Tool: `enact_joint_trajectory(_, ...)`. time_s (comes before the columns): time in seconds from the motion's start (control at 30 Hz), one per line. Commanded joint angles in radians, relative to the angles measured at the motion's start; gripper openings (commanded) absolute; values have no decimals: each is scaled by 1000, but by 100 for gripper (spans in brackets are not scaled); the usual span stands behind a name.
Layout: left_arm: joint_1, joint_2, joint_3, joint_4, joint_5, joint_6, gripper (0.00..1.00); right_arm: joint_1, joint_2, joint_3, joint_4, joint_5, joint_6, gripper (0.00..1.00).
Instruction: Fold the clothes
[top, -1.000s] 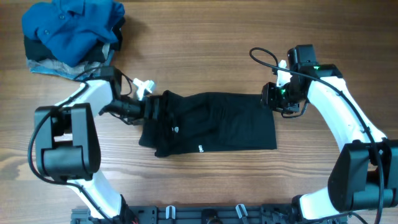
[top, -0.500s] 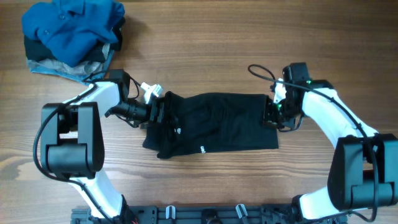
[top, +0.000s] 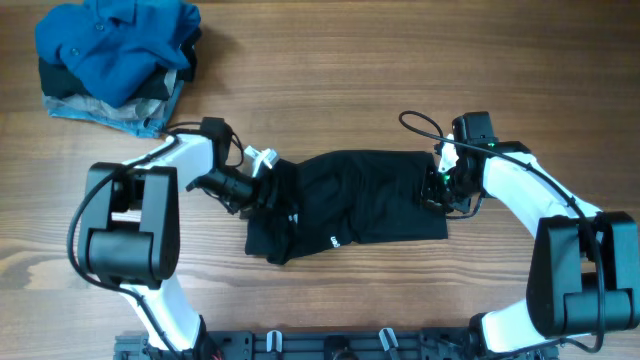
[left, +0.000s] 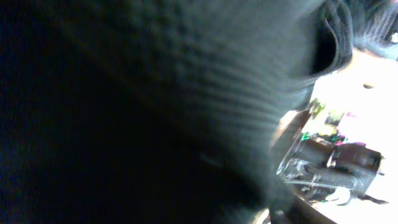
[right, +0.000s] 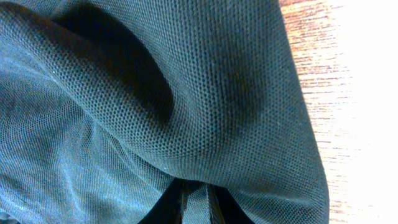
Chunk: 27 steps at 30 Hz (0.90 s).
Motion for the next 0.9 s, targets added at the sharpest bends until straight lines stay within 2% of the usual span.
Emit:
enact_joint_trajectory(0.0, -16, 82, -51, 15, -325, -127, 34, -6, 14, -8, 2, -16, 11, 15)
enact_joint_trajectory(0.1, -2, 82, -51, 0, -326, -126, 10, -7, 14, -8, -1, -16, 10, 13)
enact_joint_trajectory(0.2, 19, 82, -35, -50, -337, -126, 6, -8, 14, -4, -3, -16, 10, 12)
enact_joint_trajectory(0.4, 74, 81, 124, -265, -373, -125, 4, -8, -7, 34, -34, -15, 6, 12)
enact_joint_trajectory(0.67, 68, 80, 478, -567, -422, -115, 4, -8, -22, 42, -47, 4, 10, 13)
enact_joint_trajectory(0.87, -17, 80, 596, -628, -414, -142, 4, -9, -22, 42, -51, 46, 43, 13)
